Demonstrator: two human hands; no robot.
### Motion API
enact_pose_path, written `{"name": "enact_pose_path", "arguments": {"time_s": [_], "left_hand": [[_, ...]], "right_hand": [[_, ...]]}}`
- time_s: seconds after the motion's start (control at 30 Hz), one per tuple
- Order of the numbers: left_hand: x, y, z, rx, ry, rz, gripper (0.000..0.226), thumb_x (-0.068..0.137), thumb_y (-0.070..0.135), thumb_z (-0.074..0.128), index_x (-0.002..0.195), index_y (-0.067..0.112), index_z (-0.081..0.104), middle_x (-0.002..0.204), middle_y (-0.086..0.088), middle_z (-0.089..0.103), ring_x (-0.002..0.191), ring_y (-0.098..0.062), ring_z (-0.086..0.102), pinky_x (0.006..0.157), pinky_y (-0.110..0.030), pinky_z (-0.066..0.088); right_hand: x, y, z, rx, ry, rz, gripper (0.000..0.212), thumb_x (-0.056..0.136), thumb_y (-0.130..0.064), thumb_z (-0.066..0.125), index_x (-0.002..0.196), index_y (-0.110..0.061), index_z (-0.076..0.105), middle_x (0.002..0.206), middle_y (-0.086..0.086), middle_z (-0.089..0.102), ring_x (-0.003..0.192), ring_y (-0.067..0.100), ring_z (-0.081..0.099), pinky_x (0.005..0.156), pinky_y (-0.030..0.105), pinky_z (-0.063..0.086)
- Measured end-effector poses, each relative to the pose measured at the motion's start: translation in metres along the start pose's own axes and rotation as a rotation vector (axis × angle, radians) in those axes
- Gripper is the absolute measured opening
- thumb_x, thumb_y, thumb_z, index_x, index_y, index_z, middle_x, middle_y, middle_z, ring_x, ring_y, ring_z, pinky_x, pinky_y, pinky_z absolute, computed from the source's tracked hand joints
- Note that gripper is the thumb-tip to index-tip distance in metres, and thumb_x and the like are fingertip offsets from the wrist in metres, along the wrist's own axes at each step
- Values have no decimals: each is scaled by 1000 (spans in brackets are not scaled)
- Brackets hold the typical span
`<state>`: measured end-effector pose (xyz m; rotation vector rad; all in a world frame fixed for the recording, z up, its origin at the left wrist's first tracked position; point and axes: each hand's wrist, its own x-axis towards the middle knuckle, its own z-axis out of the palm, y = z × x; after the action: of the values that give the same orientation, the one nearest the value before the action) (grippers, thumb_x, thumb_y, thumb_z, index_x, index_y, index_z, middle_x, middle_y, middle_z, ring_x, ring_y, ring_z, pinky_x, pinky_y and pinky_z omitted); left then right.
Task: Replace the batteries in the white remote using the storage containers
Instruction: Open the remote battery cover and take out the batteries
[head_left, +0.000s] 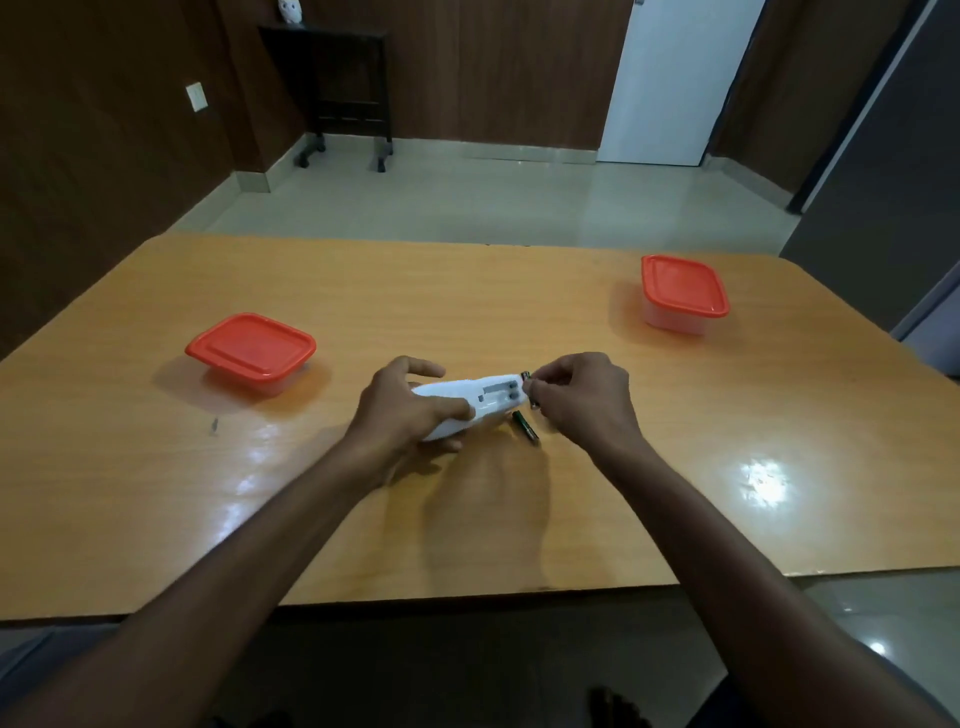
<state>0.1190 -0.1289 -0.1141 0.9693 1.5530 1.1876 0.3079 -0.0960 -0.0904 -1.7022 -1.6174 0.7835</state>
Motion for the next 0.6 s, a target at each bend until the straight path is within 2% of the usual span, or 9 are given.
{"name": "enact_pose_path", "arguments": {"time_s": [0.07, 0.13, 0.2, 0.27, 0.37, 0.47, 0.5, 0.6], "left_hand": [[3, 4, -7, 1, -1, -22, 54, 59, -1, 92, 99, 12, 58, 111, -23, 65, 67, -40, 75, 60, -44, 63], [5, 8, -12, -31, -9, -38, 51, 58, 0, 94, 98, 7, 63, 109, -25, 68, 71, -36, 76, 61, -40, 63], [7, 12, -15, -90, -6, -33, 46, 59, 0, 93, 99, 4, 70, 108, -26, 71, 72, -29, 76, 58, -32, 62], [9, 13, -17, -127, 21, -31, 53, 60, 1, 93, 108, 6, 70, 107, -21, 71, 70, -25, 75, 58, -29, 62], [13, 8, -20, -126, 88, -48, 69, 60, 6, 95, 119, 7, 59, 99, -14, 71, 68, -24, 74, 65, -33, 63], [21, 0, -19, -84, 123, -36, 59, 58, 16, 97, 110, 10, 69, 91, -12, 78, 69, -23, 72, 83, -41, 63], [22, -2, -17, -57, 131, -25, 58, 58, 19, 97, 110, 12, 73, 91, -10, 79, 66, -21, 71, 84, -40, 62], [21, -4, -11, 26, 173, -17, 70, 61, 22, 96, 125, 15, 69, 96, -5, 78, 57, -12, 68, 66, -28, 57]], "right_hand": [[2, 6, 0, -151, -38, -36, 14, 81, -12, 65, 79, -11, 79, 92, -1, 78, 81, 20, 71, 69, 29, 58], [1, 9, 3, -281, -46, -71, 18, 78, -8, 59, 75, -8, 77, 95, -1, 79, 78, 27, 69, 64, 30, 55], [0, 9, 4, -403, -66, -100, 19, 74, -6, 57, 77, -5, 76, 82, 9, 76, 75, 36, 67, 60, 36, 53], [-1, 8, 5, -490, -91, -121, 19, 71, -4, 58, 79, -6, 75, 74, 15, 70, 73, 38, 65, 61, 38, 55], [-1, 9, 5, -541, -104, -155, 20, 74, -2, 58, 83, -6, 75, 77, 15, 70, 77, 36, 65, 65, 37, 55], [1, 11, 6, -539, -134, -164, 22, 78, -2, 58, 90, -5, 76, 82, 15, 73, 84, 34, 66, 74, 41, 58], [2, 12, 6, -532, -139, -164, 22, 78, -3, 58, 89, -4, 76, 81, 15, 73, 84, 34, 66, 74, 41, 58], [3, 14, 7, -503, -131, -172, 19, 76, -2, 56, 85, 0, 73, 78, 19, 73, 83, 38, 66, 69, 43, 57]]}}
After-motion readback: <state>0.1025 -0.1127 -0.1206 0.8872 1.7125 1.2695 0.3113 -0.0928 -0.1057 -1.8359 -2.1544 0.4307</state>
